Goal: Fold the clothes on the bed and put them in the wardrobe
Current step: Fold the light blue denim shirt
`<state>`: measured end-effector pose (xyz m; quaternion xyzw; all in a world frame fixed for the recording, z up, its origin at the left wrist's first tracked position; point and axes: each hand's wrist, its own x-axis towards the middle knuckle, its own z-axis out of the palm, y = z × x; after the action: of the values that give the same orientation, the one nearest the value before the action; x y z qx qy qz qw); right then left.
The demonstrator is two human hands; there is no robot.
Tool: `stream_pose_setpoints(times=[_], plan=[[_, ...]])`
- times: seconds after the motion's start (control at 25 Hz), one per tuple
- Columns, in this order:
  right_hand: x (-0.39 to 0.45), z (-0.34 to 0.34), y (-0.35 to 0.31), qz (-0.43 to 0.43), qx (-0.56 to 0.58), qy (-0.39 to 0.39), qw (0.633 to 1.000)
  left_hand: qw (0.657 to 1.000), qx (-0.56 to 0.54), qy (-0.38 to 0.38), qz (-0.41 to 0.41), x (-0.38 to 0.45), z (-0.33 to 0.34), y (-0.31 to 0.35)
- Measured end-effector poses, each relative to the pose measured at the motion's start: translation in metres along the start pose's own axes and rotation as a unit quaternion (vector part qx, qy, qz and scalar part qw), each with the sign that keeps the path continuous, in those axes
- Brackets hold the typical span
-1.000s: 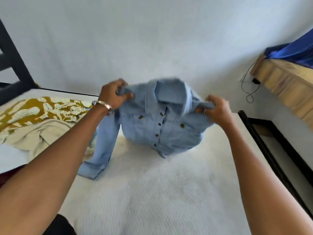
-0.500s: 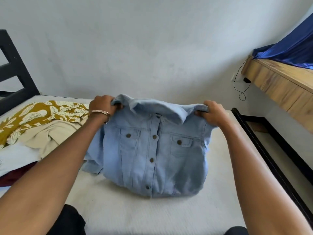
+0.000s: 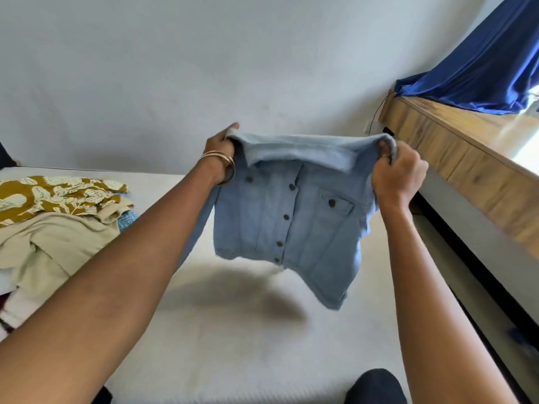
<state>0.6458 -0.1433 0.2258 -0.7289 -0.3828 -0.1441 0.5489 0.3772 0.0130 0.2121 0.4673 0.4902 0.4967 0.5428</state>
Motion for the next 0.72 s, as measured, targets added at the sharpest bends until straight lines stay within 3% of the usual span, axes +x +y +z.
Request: stream_pose_setpoints(times=[0.08,0.16,0.24,0.32,0.4,0.48,0.52,0.6,0.68,0.72], plan=[[0.009,-0.023,-0.011,-0.095,0.079,-0.026,0.992,0.99,-0.096,-0.101,0.037,0.007,0.023,0.014],[-0.001,-0.039,-0.033,-0.169,0.101,-0.209,0.958,0.976,-0.094,-0.15,0.125,-0.009,0.035,0.035],[-0.024,-0.037,-0.057,-0.186,0.087,-0.442,0.873,0.968,-0.093,-0.166,0.166,-0.009,0.027,0.044],[-0.062,-0.012,-0.07,-0.213,0.059,-0.577,0.787,0.966,-0.083,-0.154,0.193,-0.006,0.007,0.039],[-0.124,0.03,-0.069,-0.274,0.038,-0.624,0.73,0.974,-0.04,-0.112,0.195,0.002,-0.028,0.01],[-0.211,0.067,-0.057,-0.277,0.011,-0.67,0.688,0.977,0.135,-0.029,0.165,0.017,-0.076,-0.039],[-0.258,0.08,-0.051,-0.273,-0.003,-0.706,0.653,0.949,0.286,0.023,0.134,0.024,-0.107,-0.069],[-0.337,0.091,-0.041,-0.258,-0.02,-0.794,0.549,0.845,0.525,0.103,-0.018,0.02,-0.169,-0.129],[-0.38,0.096,-0.034,-0.222,-0.028,-0.855,0.468,0.781,0.594,0.116,-0.156,0.0,-0.213,-0.183],[-0.388,0.101,-0.028,-0.197,-0.028,-0.867,0.457,0.77,0.604,0.094,-0.181,-0.011,-0.223,-0.207]])
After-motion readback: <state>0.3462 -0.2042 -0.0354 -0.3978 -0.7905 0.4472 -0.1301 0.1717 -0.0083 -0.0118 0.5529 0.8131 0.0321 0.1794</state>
